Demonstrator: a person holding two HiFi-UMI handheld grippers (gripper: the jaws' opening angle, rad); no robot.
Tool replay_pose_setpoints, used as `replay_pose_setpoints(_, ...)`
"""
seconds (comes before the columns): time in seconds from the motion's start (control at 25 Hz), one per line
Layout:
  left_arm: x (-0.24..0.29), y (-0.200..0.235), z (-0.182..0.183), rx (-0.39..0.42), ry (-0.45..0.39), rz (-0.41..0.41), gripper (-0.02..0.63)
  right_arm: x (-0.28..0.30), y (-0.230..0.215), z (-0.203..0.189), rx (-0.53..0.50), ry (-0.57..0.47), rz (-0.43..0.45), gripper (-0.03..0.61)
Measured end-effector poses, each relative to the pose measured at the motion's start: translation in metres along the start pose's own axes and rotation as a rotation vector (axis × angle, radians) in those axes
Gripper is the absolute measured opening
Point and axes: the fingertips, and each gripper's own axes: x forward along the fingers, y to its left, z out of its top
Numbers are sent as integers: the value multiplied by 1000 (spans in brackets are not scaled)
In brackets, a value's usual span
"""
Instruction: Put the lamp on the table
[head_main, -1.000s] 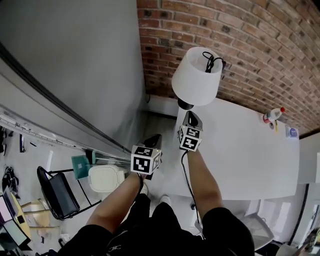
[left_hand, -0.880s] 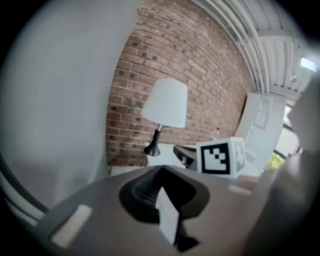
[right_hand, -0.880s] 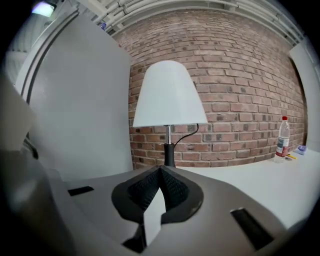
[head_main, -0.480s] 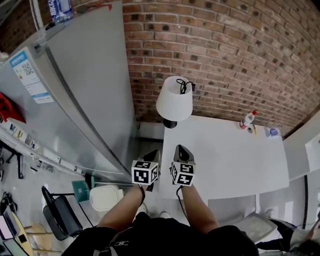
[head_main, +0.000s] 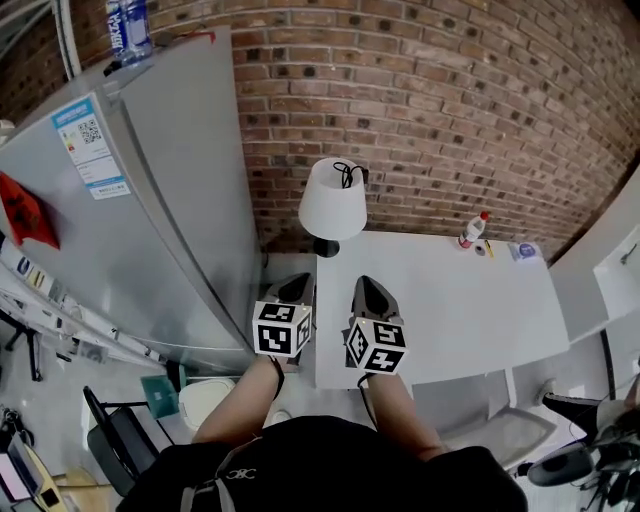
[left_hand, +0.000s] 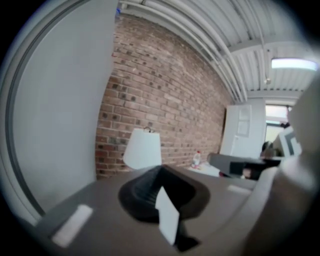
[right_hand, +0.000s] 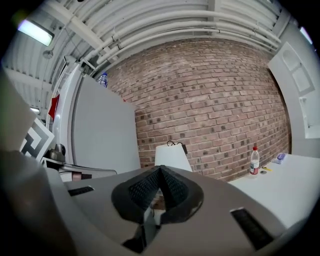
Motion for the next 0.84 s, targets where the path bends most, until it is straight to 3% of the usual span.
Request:
replay_pose_setpoints(0.44, -1, -12, -7, -16, 11, -68, 0, -14, -1, -12, 60, 21, -25, -2)
replay_pose_setpoints(0.84, -5, -3, -5, 11, 5, -82, 0, -13, 12, -21, 33, 36, -50, -2)
